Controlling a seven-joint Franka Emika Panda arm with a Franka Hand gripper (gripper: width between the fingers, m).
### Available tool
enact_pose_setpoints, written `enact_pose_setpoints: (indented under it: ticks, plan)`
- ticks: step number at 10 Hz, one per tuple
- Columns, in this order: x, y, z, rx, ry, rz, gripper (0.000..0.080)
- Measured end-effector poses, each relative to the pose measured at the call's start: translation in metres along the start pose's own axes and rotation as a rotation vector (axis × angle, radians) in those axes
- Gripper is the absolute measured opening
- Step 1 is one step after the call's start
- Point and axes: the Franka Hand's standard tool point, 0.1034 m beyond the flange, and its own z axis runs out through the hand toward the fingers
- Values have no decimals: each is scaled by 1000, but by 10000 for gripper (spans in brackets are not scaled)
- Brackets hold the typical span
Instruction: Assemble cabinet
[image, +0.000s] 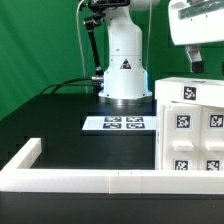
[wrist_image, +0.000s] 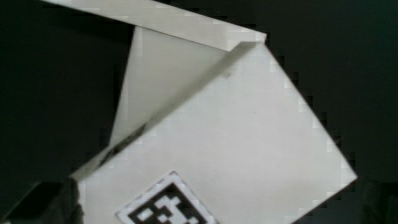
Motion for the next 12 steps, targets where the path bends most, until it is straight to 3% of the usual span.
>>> enact_pose_setpoints:
  ticks: [7, 12]
  plan:
    - [3, 0, -1, -9, 5, -505, 797]
    - [7, -1, -1, -52, 62, -1267, 797]
